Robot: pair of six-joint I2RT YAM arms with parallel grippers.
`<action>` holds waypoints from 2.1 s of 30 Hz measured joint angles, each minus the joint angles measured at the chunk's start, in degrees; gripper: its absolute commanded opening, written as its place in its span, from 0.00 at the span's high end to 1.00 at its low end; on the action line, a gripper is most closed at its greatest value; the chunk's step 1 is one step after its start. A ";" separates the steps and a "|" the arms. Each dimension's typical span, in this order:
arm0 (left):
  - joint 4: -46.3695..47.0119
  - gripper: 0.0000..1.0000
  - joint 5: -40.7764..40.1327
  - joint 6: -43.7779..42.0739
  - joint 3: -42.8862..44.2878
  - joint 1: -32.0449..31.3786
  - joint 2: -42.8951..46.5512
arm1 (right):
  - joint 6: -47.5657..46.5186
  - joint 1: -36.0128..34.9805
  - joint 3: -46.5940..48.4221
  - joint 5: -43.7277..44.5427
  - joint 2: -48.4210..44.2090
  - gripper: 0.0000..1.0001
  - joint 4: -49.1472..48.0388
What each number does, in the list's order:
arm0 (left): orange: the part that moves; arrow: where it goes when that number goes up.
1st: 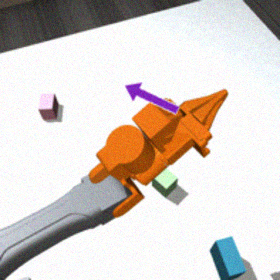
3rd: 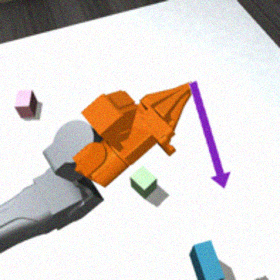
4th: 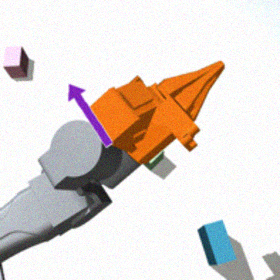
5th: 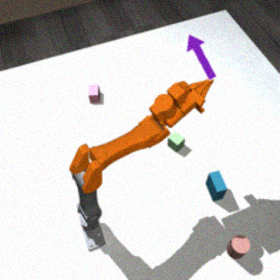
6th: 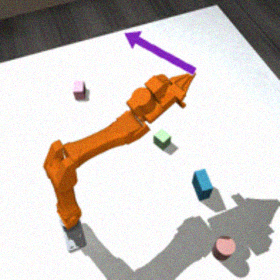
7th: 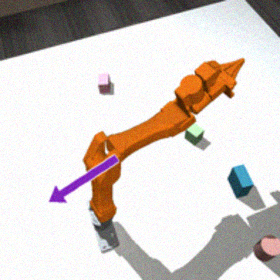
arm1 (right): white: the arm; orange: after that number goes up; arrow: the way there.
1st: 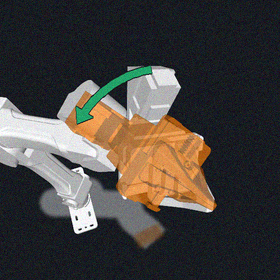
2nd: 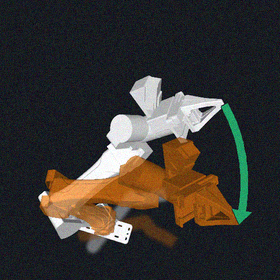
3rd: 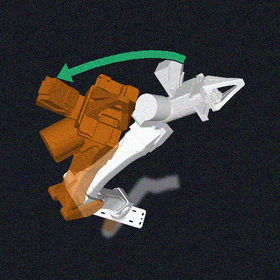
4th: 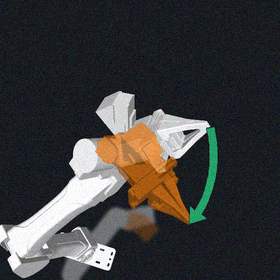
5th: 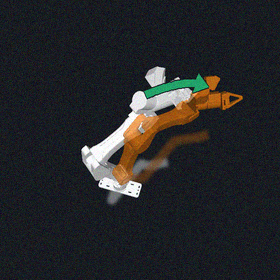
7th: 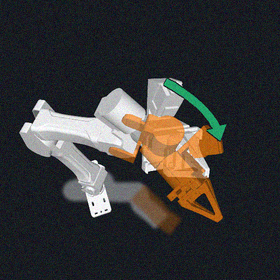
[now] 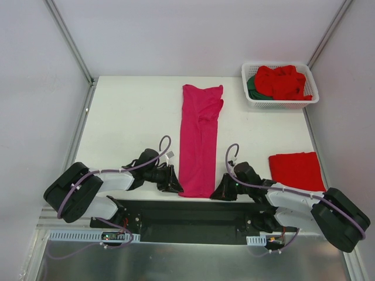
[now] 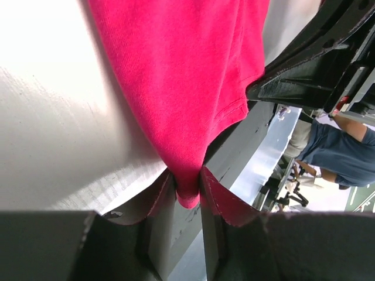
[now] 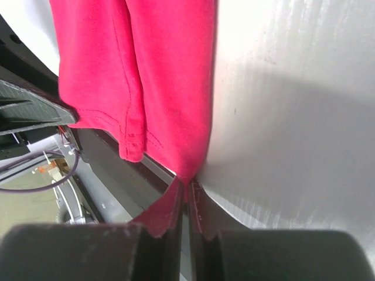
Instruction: Fold and stack the t-shirts
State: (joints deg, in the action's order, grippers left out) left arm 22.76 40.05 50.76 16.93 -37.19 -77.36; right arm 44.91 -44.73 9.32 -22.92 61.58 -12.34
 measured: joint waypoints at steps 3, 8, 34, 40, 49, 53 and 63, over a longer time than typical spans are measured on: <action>-0.46 0.79 -0.02 -0.33 0.00 0.00 -0.09 | 0.00 0.02 0.00 0.00 0.11 0.99 -0.04; -0.98 1.00 0.02 -0.74 0.02 0.00 -1.03 | -0.33 0.02 0.55 0.17 -0.13 0.99 1.20; -11.10 1.00 6.49 -3.91 2.47 0.00 3.69 | -5.16 -2.25 7.96 1.20 -10.99 0.99 23.74; -13.66 1.00 7.76 -3.85 0.79 0.00 8.09 | -5.64 -4.39 10.82 1.29 -13.44 0.99 29.27; -16.13 1.00 7.91 -3.82 -0.04 0.00 11.32 | -5.51 -8.04 13.55 2.19 -16.65 0.99 35.50; -16.28 1.00 7.98 -3.78 -0.07 -0.37 11.82 | -4.63 -10.43 13.55 3.23 -17.46 0.99 36.92; -19.47 1.00 9.11 -3.52 -2.93 -1.51 17.55 | -1.79 -18.38 13.62 7.10 -18.16 0.99 38.29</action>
State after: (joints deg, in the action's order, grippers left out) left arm 3.29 49.17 47.24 14.00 -38.70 -59.81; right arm 43.11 -63.11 22.94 -15.81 43.42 25.96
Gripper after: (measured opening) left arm 0.015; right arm 0.029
